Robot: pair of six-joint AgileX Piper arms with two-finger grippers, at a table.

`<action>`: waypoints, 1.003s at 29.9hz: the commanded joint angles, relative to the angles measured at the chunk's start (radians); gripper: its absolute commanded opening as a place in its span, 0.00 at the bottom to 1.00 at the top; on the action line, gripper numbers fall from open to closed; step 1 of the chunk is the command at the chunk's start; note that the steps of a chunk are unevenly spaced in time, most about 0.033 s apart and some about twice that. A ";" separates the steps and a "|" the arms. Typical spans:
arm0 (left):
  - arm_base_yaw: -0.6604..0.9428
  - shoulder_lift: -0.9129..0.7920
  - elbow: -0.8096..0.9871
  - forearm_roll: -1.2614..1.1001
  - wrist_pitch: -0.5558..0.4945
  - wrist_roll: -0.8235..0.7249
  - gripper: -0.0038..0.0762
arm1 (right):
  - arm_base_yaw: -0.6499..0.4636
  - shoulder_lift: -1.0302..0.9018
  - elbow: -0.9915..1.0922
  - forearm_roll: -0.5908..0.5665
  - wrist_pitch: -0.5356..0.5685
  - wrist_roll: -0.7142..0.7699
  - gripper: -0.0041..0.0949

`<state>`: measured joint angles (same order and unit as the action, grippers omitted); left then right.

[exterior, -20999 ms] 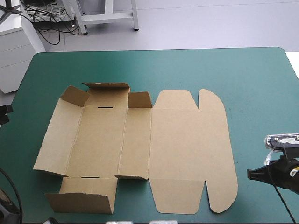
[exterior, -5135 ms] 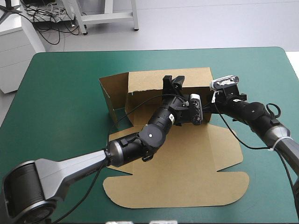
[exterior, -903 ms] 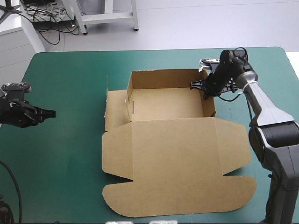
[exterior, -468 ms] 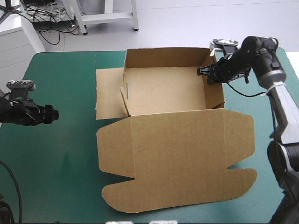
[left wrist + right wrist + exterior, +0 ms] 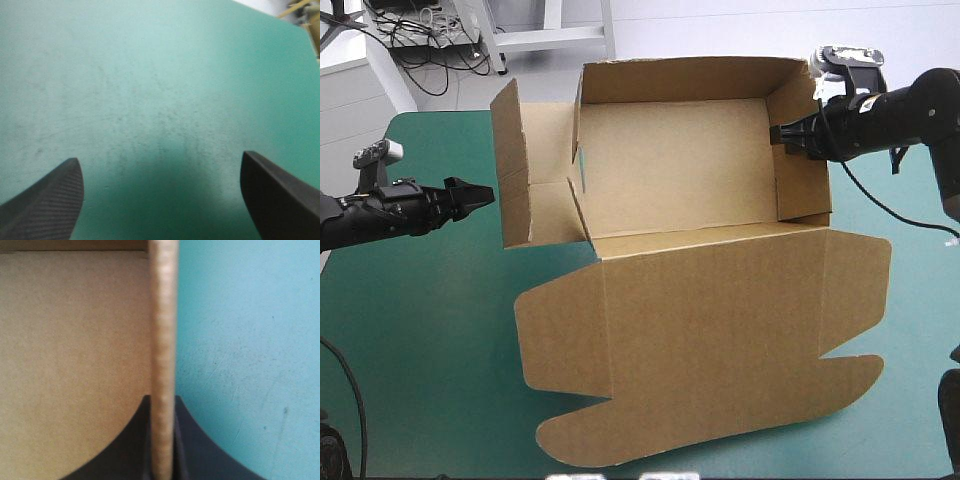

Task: Fold the box

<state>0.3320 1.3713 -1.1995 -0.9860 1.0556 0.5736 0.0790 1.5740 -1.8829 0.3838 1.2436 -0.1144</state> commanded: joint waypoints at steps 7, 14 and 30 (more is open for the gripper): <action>-0.015 -0.023 -0.024 -0.205 0.214 0.033 0.81 | -0.005 -0.027 0.064 0.144 0.009 -0.026 0.02; -0.074 -0.029 -0.024 -0.206 0.236 0.033 0.81 | -0.005 0.013 0.070 0.152 -0.005 -0.026 0.02; -0.158 -0.029 -0.024 -0.211 0.234 0.033 0.81 | 0.057 0.045 0.261 0.139 -0.189 -0.006 0.02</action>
<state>0.1815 1.3779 -1.1995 -1.1216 1.2169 0.6042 0.1156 1.6531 -1.6342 0.4597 1.1327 -0.1290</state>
